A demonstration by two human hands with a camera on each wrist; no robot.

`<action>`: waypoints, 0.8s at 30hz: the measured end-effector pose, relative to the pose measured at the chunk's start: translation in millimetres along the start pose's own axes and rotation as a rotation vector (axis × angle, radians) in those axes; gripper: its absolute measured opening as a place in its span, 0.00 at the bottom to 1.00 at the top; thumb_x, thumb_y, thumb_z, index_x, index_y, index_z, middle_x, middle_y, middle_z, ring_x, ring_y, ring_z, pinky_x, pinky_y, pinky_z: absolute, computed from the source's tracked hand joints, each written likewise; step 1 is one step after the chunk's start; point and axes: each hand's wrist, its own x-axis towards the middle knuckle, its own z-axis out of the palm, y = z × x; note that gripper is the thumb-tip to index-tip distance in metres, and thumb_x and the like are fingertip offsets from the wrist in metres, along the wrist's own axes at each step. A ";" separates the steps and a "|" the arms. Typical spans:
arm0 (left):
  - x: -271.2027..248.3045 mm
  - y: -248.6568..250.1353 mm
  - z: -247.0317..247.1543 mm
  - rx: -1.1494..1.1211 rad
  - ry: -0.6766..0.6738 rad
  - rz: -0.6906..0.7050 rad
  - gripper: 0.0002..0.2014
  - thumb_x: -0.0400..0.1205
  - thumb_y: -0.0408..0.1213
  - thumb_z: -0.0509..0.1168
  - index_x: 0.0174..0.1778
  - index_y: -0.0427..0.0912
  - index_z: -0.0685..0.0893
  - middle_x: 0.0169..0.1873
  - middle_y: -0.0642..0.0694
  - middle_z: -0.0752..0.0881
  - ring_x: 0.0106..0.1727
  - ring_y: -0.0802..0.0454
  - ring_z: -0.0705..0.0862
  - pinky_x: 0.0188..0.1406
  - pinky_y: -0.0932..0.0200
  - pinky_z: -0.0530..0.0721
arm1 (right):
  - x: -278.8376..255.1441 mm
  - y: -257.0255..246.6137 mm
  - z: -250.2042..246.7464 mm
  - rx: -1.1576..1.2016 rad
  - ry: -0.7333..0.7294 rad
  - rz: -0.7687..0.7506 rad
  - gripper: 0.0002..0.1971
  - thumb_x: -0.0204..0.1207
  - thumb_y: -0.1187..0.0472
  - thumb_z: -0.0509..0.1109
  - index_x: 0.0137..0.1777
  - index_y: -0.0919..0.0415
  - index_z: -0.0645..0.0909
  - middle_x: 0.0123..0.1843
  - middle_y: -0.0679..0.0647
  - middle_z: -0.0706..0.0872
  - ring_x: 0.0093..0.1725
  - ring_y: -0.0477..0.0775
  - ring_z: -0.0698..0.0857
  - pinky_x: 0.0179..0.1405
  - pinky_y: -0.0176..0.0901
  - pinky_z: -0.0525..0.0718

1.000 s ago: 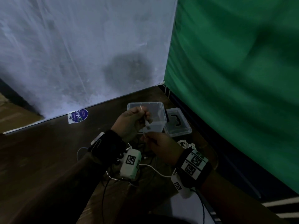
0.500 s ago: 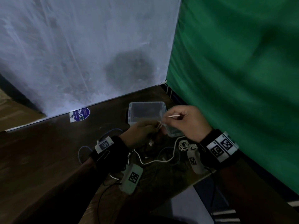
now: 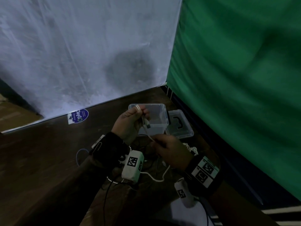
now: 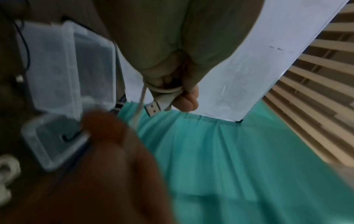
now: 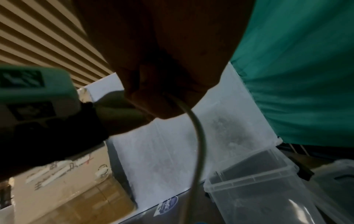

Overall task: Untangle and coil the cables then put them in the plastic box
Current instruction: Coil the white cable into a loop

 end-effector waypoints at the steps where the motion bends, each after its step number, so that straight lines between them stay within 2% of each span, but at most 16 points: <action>1: 1.1 -0.7 -3.2 0.097 0.034 0.032 0.11 0.87 0.26 0.52 0.59 0.28 0.78 0.41 0.41 0.82 0.43 0.48 0.82 0.51 0.53 0.83 | -2.0 -5.2 -4.7 -0.015 -0.006 0.003 0.10 0.82 0.54 0.67 0.56 0.57 0.87 0.49 0.50 0.90 0.49 0.47 0.89 0.52 0.50 0.88; 3: 0.7 -3.0 -7.1 0.338 0.040 0.084 0.10 0.86 0.25 0.55 0.52 0.32 0.82 0.39 0.41 0.83 0.41 0.49 0.82 0.48 0.51 0.81 | -4.9 -22.6 -16.9 -0.022 -0.016 -0.002 0.10 0.83 0.53 0.67 0.49 0.58 0.86 0.42 0.55 0.89 0.43 0.54 0.88 0.47 0.59 0.88; 4: -1.7 -3.9 -5.9 0.443 0.004 0.079 0.10 0.86 0.25 0.56 0.51 0.34 0.83 0.39 0.40 0.84 0.41 0.48 0.83 0.47 0.50 0.81 | -5.1 -31.1 -23.4 -0.002 -0.004 -0.032 0.10 0.83 0.54 0.67 0.47 0.59 0.86 0.40 0.57 0.89 0.41 0.56 0.88 0.44 0.59 0.87; 5: -4.5 -4.9 -3.6 0.520 -0.051 0.046 0.11 0.86 0.26 0.56 0.50 0.36 0.85 0.40 0.39 0.85 0.42 0.46 0.84 0.48 0.47 0.82 | -3.3 -37.3 -30.5 0.024 0.026 -0.072 0.09 0.83 0.56 0.67 0.46 0.60 0.86 0.39 0.56 0.89 0.39 0.55 0.88 0.41 0.54 0.87; 7: -11.9 -4.8 3.6 0.554 -0.159 -0.069 0.17 0.86 0.27 0.55 0.49 0.42 0.90 0.44 0.39 0.89 0.48 0.43 0.86 0.55 0.46 0.83 | 3.3 -43.7 -43.5 0.029 0.108 -0.125 0.08 0.82 0.59 0.69 0.45 0.60 0.87 0.38 0.50 0.89 0.38 0.46 0.88 0.39 0.40 0.84; 9: -21.7 -2.7 12.5 0.482 -0.202 -0.152 0.19 0.86 0.27 0.52 0.47 0.43 0.90 0.43 0.43 0.91 0.46 0.46 0.86 0.51 0.52 0.84 | 11.7 -44.1 -53.6 0.009 0.187 -0.145 0.07 0.81 0.59 0.71 0.43 0.57 0.88 0.37 0.46 0.89 0.37 0.41 0.86 0.39 0.37 0.81; 11: -29.9 1.6 22.8 0.433 -0.247 -0.190 0.15 0.86 0.27 0.53 0.47 0.36 0.86 0.36 0.44 0.89 0.38 0.50 0.85 0.40 0.59 0.84 | 18.2 -41.7 -61.8 0.042 0.245 -0.158 0.06 0.80 0.61 0.73 0.41 0.59 0.88 0.36 0.49 0.89 0.35 0.43 0.85 0.38 0.39 0.80; 13: -33.2 4.8 28.8 0.370 -0.343 -0.218 0.12 0.84 0.27 0.54 0.49 0.30 0.82 0.35 0.41 0.85 0.36 0.50 0.83 0.38 0.59 0.82 | 22.4 -35.8 -66.1 0.112 0.264 -0.158 0.06 0.79 0.63 0.73 0.42 0.60 0.88 0.36 0.51 0.89 0.36 0.45 0.84 0.39 0.39 0.81; 15: -33.4 7.4 28.7 0.267 -0.376 -0.257 0.11 0.83 0.28 0.55 0.52 0.28 0.81 0.37 0.38 0.82 0.37 0.48 0.81 0.40 0.55 0.81 | 26.1 -26.0 -62.5 0.138 0.251 -0.147 0.09 0.82 0.60 0.70 0.41 0.56 0.87 0.36 0.48 0.89 0.38 0.45 0.85 0.43 0.43 0.83; 16: -31.5 8.0 27.0 0.183 -0.379 -0.293 0.11 0.82 0.28 0.56 0.54 0.27 0.81 0.39 0.36 0.82 0.39 0.46 0.81 0.43 0.53 0.82 | 27.6 -20.8 -57.9 0.131 0.237 -0.129 0.12 0.84 0.60 0.67 0.40 0.52 0.86 0.35 0.44 0.87 0.37 0.42 0.84 0.43 0.42 0.82; 18: -28.9 10.2 26.2 -0.044 -0.411 -0.345 0.12 0.82 0.30 0.56 0.57 0.28 0.80 0.44 0.35 0.83 0.44 0.45 0.84 0.51 0.49 0.85 | 28.7 -8.0 -44.7 0.157 0.219 -0.074 0.19 0.87 0.61 0.61 0.34 0.45 0.80 0.28 0.40 0.81 0.31 0.36 0.79 0.38 0.36 0.75; 19: -27.5 10.5 25.4 -0.151 -0.434 -0.349 0.11 0.83 0.30 0.54 0.55 0.30 0.80 0.43 0.37 0.83 0.44 0.47 0.85 0.53 0.50 0.85 | 28.2 -1.1 -37.8 0.191 0.205 -0.038 0.21 0.87 0.62 0.60 0.33 0.45 0.79 0.26 0.40 0.79 0.27 0.36 0.77 0.34 0.33 0.73; 21: -21.4 10.2 19.5 -0.274 -0.386 -0.299 0.10 0.84 0.31 0.54 0.52 0.34 0.80 0.41 0.42 0.83 0.41 0.52 0.86 0.56 0.53 0.83 | 23.7 10.9 -24.1 0.192 0.154 0.009 0.21 0.87 0.63 0.60 0.33 0.45 0.80 0.24 0.40 0.79 0.25 0.36 0.76 0.30 0.33 0.73; 22: -17.1 9.1 15.3 -0.290 -0.324 -0.267 0.09 0.84 0.31 0.56 0.51 0.35 0.81 0.41 0.43 0.83 0.41 0.52 0.85 0.60 0.52 0.81 | 20.8 15.0 -17.4 0.156 0.126 0.021 0.20 0.87 0.63 0.61 0.35 0.43 0.81 0.27 0.40 0.81 0.28 0.36 0.78 0.32 0.35 0.76; 24: -9.8 5.5 5.7 -0.291 -0.191 -0.211 0.09 0.84 0.31 0.57 0.53 0.36 0.81 0.41 0.43 0.82 0.43 0.51 0.83 0.66 0.50 0.78 | 14.6 13.8 -6.1 0.097 0.061 0.044 0.13 0.86 0.60 0.62 0.44 0.47 0.85 0.40 0.41 0.87 0.43 0.41 0.86 0.46 0.41 0.85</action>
